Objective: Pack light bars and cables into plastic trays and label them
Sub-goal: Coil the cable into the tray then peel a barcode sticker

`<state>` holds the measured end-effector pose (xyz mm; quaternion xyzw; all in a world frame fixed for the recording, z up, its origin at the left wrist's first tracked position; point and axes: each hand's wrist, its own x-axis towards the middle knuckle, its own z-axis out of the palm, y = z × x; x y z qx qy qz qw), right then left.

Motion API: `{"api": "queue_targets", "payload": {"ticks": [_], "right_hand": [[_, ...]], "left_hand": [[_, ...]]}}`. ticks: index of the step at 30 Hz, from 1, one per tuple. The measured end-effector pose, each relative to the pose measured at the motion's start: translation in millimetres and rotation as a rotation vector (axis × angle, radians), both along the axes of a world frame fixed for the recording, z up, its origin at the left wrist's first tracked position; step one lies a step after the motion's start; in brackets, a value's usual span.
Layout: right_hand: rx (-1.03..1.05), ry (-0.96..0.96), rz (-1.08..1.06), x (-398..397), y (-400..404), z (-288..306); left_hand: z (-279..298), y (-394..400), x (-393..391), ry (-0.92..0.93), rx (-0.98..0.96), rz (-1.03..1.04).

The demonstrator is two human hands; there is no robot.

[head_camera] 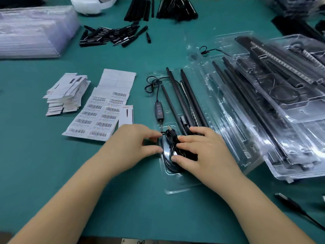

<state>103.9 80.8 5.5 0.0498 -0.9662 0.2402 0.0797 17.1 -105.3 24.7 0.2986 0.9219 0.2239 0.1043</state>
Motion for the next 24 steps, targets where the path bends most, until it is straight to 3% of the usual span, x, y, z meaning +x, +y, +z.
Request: {"api": "queue_targets", "payload": {"ticks": [7,13,17,20,24], "right_hand": [[0.111,-0.009,0.04,2,-4,5],[0.137,-0.015,0.052,0,-5,4],[0.145,-0.013,0.046,-1,-4,3],[0.152,-0.018,0.039,-1,-4,4],[0.147,-0.008,0.032,-2,-5,3]], "left_hand": [[-12,10,5,-0.03,0.146,0.193],[-12,14,6,0.033,-0.004,0.087],[-10,6,9,0.075,-0.003,0.061],[-2,-2,-3,0.131,-0.047,0.256],[7,-8,-24,0.22,-0.313,0.482]]}}
